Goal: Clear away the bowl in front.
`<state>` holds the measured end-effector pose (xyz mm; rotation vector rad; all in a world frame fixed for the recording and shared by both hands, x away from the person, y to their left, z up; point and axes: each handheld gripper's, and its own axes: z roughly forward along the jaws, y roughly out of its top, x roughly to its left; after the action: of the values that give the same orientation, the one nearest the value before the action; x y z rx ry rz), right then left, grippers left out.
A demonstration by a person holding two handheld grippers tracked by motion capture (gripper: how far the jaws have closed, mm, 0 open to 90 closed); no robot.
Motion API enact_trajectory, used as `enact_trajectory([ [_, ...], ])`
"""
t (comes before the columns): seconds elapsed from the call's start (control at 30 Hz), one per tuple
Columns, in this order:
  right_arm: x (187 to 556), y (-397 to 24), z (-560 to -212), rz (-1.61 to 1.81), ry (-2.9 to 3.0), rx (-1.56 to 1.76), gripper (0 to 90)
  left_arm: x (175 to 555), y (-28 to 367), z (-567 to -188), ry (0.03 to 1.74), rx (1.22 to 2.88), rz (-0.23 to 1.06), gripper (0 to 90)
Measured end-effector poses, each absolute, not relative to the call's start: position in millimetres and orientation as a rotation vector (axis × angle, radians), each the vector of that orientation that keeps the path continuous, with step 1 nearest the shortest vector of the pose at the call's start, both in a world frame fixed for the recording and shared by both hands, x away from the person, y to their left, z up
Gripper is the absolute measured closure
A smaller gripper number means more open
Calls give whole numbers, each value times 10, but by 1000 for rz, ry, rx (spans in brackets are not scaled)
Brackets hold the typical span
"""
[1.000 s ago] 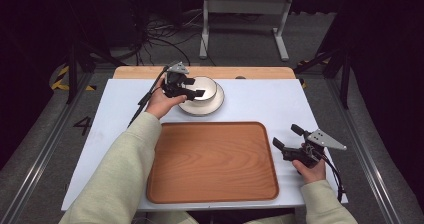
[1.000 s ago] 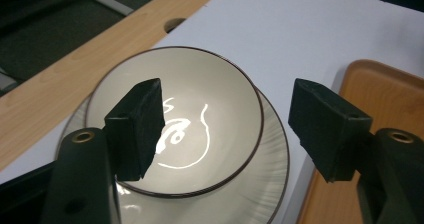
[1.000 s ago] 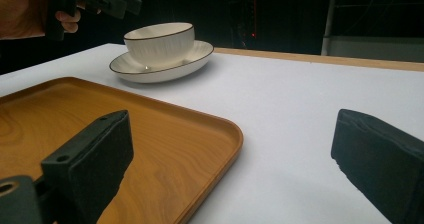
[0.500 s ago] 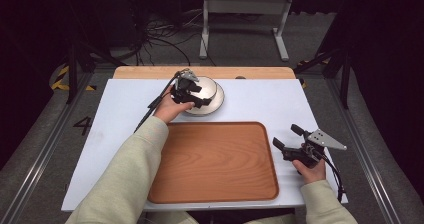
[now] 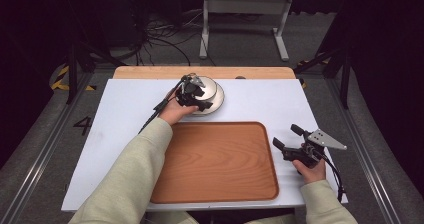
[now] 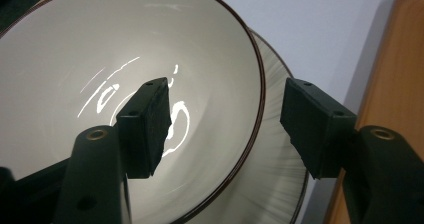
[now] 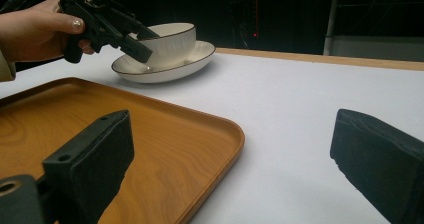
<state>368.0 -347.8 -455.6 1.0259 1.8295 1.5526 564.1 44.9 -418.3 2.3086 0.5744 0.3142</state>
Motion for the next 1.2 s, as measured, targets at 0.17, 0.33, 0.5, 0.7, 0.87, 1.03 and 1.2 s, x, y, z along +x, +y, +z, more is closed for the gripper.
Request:
enact_trajectory([
  [0.17,3681,-3478,-4557,1553,1828,1027,45,5621,413,-4183,551,2337,347,454],
  [0.33,3682,-3480,-4557,1554,1829,1028,45,5610,390,-4193,530,2374,366,526],
  [0.5,3683,-3480,-4557,1555,1830,1028,46,5594,372,-4196,511,2406,385,594],
  [0.7,3683,-3480,-4557,1555,1830,1026,46,5587,346,-4216,502,2417,401,658],
  [0.87,3683,-3479,-4557,1557,1831,1026,47,5588,338,-4216,480,2408,408,725],
  [1.03,3683,-3480,-4557,1558,1831,1029,47,5587,318,-4218,449,2423,421,760],
  [1.2,3682,-3481,-4556,1556,1827,1031,47,5596,242,-4196,402,2461,429,806],
])
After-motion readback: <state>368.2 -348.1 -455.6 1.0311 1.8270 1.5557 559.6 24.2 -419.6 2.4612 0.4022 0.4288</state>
